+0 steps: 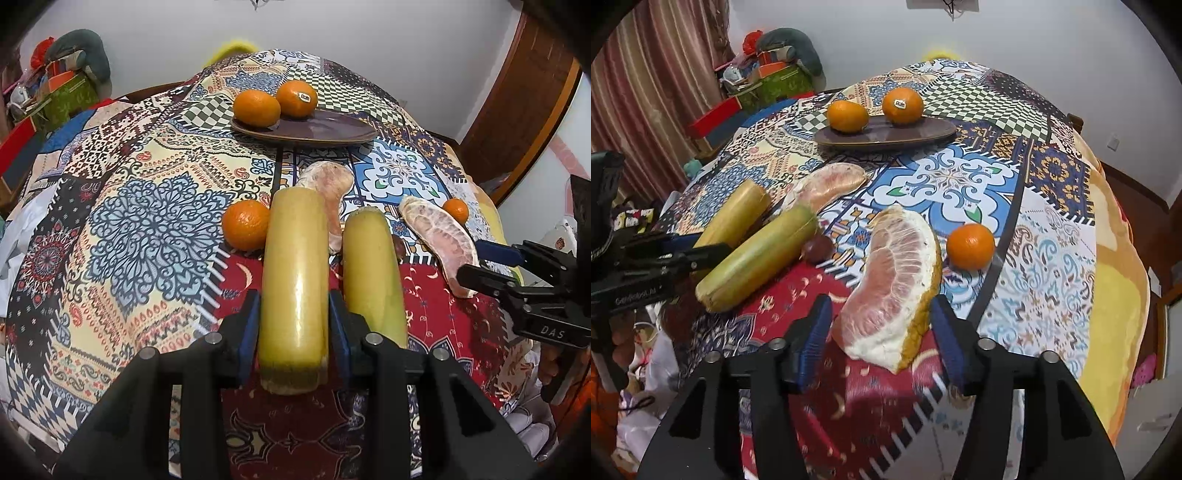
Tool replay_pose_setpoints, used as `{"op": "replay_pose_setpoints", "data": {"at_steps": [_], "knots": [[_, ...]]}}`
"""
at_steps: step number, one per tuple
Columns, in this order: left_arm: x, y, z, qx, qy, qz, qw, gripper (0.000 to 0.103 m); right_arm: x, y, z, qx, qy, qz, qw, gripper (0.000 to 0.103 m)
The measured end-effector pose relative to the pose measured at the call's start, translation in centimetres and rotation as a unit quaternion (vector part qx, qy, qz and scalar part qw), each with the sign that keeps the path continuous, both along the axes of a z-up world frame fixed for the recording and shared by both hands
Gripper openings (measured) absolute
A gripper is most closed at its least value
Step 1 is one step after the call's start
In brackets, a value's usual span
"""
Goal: Organize fruits
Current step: 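Grasp the pink pomelo segment with the right tool while the left tool lifts the cob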
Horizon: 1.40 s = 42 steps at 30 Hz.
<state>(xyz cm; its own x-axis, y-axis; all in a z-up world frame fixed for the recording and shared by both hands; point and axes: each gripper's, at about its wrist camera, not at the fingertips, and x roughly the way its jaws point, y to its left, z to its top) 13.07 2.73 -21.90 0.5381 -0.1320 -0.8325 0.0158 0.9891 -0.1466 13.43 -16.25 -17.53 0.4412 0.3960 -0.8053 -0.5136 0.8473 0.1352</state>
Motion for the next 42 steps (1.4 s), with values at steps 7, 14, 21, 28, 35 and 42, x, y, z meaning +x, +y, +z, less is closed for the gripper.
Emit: {"op": "replay_pose_setpoints", "data": {"at_steps": [7, 14, 21, 28, 35, 42], "knots": [[1.6, -0.4, -0.3, -0.002, 0.003, -0.003, 1.0, 0.036, 1.8, 0.8, -1.2, -0.008, 0.003, -0.023, 1.0, 0.056], [2.7, -0.4, -0.5, -0.01, 0.004, 0.0, 0.9999, 0.036, 1.9, 1.7, -1.6, -0.027, -0.022, -0.024, 0.999, 0.052], [2.8, -0.4, -0.3, -0.009, -0.002, 0.003, 1.0, 0.037, 1.9, 1.4, -1.3, -0.02, -0.019, -0.016, 0.999, 0.048], [2.3, 0.5, 0.9, -0.013, -0.015, 0.022, 0.9996, 0.037, 1.4, 1.4, -0.3, -0.003, -0.023, -0.011, 1.0, 0.046], [2.0, 1.2, 3.1, -0.013, -0.042, 0.032, 0.9985, 0.037, 1.3, 1.4, 2.1, 0.012, -0.05, -0.009, 0.999, 0.046], [2.9, 1.3, 5.4, -0.016, -0.073, 0.031, 0.9967, 0.037, 2.1, 1.5, 4.4, 0.026, -0.079, -0.011, 0.996, 0.046]]}}
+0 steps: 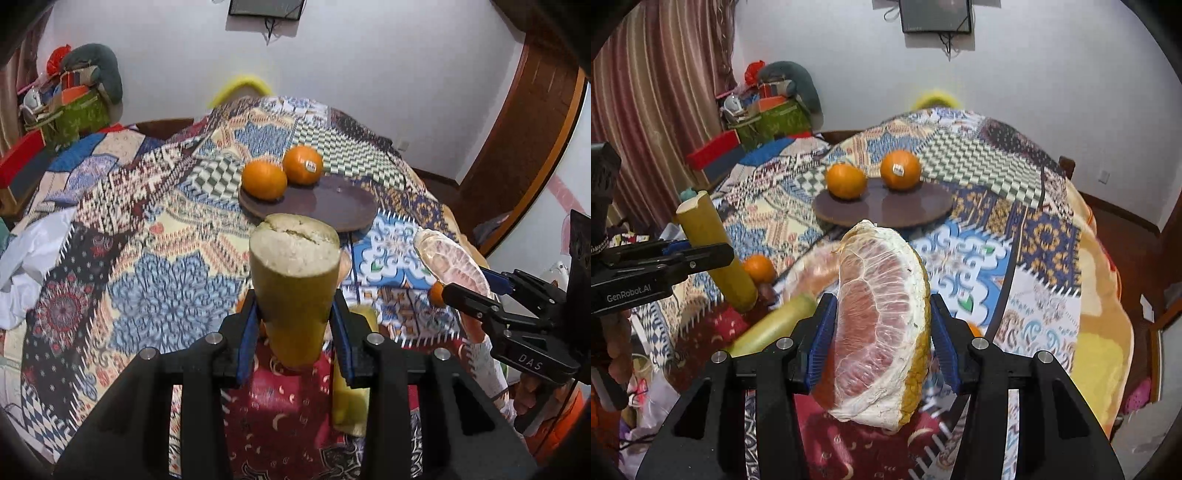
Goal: Organize fruits
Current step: 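Grasp the pink pomelo segment with the right tool while the left tool lifts the cob, then carry the cob in the left tool and the pomelo segment in the right tool to the plate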
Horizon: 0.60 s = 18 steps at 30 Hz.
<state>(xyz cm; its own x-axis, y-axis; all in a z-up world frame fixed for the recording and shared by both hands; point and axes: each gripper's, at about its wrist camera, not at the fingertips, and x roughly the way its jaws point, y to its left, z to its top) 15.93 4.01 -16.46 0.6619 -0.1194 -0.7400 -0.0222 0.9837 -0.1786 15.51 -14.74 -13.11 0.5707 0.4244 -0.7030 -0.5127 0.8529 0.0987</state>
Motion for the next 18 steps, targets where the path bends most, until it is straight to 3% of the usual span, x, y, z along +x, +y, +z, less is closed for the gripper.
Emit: {"op": "replay_pose_setpoints", "data": {"at_steps": [18], "knots": [[5.0, 0.1, 3.4, 0.002, -0.049, -0.001, 0.9988, 0.036, 4.6, 0.1, 2.9, 0.019, -0.049, -0.012, 0.999, 0.046]]}}
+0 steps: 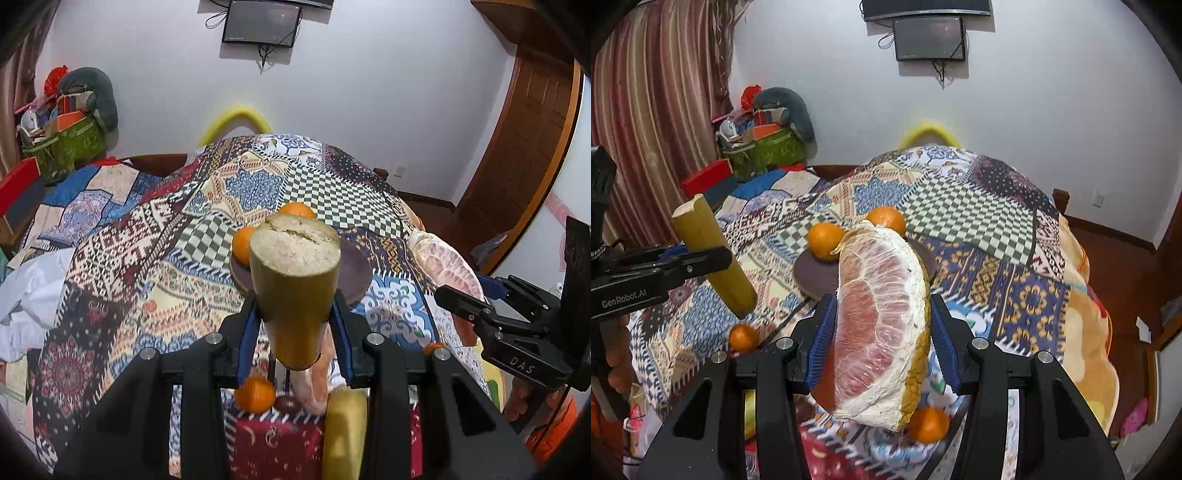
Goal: Organize fruits
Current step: 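Carry the cob in the left tool and the pomelo segment in the right tool to the plate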
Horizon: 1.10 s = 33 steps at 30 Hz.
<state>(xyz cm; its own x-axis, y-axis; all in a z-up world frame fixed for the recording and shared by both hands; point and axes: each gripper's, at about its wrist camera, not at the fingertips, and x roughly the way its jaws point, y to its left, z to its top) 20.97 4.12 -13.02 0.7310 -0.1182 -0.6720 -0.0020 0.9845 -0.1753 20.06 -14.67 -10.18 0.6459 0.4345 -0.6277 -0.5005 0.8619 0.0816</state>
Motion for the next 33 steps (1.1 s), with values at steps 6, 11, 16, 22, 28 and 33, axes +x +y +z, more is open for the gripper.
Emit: {"op": "replay_pose_setpoints", "data": {"at_steps": [6, 11, 16, 22, 28, 33], "knots": [[2.2, -0.2, 0.0, 0.006, -0.003, -0.005, 1.0, 0.037, 1.9, 0.5, 0.5, -0.002, -0.013, 0.001, 1.0, 0.046], [4.3, -0.1, -0.6, 0.009, 0.002, -0.008, 0.9999, 0.036, 3.8, 1.0, 0.5, -0.007, -0.02, 0.003, 1.0, 0.046], [6.4, -0.1, -1.5, 0.01, 0.013, -0.013, 0.9998, 0.037, 5.8, 1.7, 0.2, -0.014, -0.02, 0.007, 1.0, 0.046], [9.0, -0.1, -3.2, 0.015, 0.033, -0.011, 0.9993, 0.036, 7.9, 2.5, -0.8, -0.029, -0.017, 0.01, 0.999, 0.046], [11.4, -0.1, -4.4, 0.015, 0.051, -0.017, 0.9984, 0.036, 9.9, 3.5, -2.0, -0.047, -0.007, 0.018, 0.999, 0.046], [13.1, -0.2, -5.5, 0.011, 0.075, -0.023, 0.9969, 0.036, 11.5, 4.3, -3.1, -0.064, 0.004, 0.025, 0.998, 0.046]]}}
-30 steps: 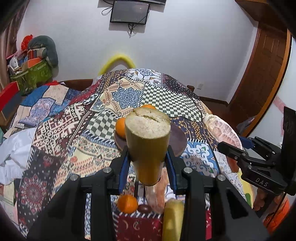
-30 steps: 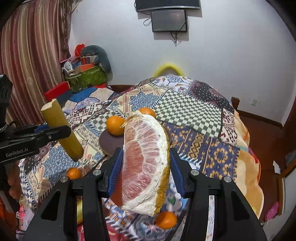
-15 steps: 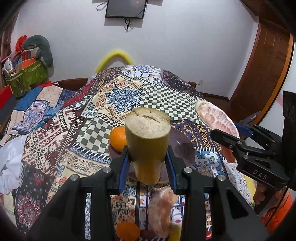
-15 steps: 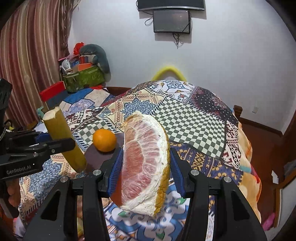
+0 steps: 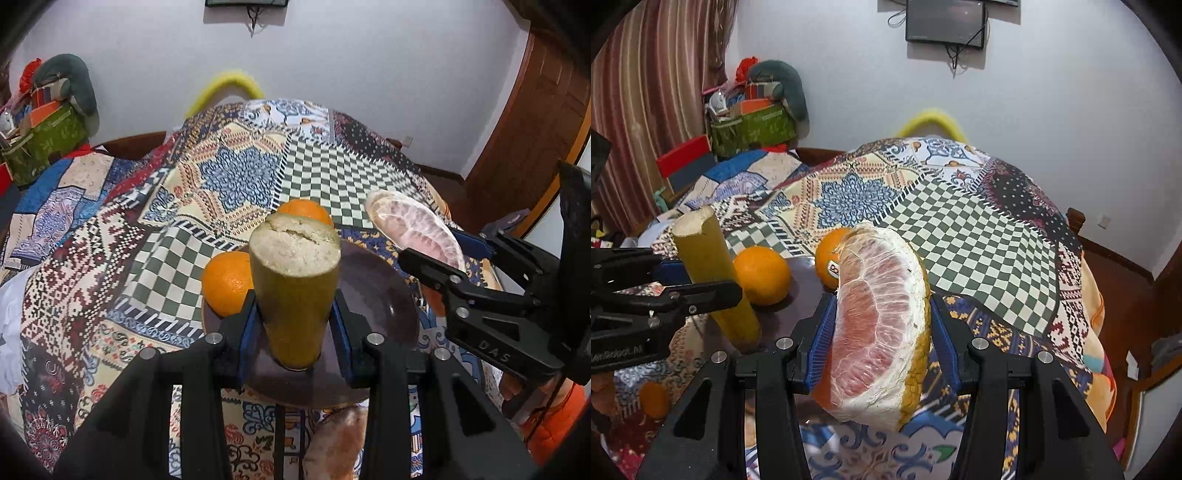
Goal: Organize fruits
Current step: 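Carry the cob in the left tool and the pomelo segment in the right tool to the plate, then lower the cob and pomelo segment onto the plate and open both tools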
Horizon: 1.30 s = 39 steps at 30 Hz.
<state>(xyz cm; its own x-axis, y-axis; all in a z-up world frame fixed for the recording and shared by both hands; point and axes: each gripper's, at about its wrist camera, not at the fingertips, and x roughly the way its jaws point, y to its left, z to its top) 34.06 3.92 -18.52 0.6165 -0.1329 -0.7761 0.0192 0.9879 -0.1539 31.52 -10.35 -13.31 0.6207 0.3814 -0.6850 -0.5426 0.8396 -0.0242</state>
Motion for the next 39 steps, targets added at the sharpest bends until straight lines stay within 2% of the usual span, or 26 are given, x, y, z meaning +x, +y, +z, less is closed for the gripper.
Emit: {"op": "replay_pose_setpoints", "data": {"at_steps": [14, 24, 39], "knots": [[3.9, 0.0, -1.8, -0.01, 0.027, -0.007, 0.9996, 0.037, 2.2, 1.4, -2.1, -0.014, 0.022, 0.036, 0.999, 0.046], [5.5, -0.5, -2.3, 0.003, 0.03, -0.013, 0.9995, 0.037, 3.1, 1.8, -3.2, -0.017, 0.06, 0.05, 0.997, 0.047], [4.9, -0.6, -2.0, 0.001, 0.028, -0.013, 0.9995, 0.037, 2.8, 1.0, -2.4, -0.01, 0.07, 0.053, 0.996, 0.048]]}}
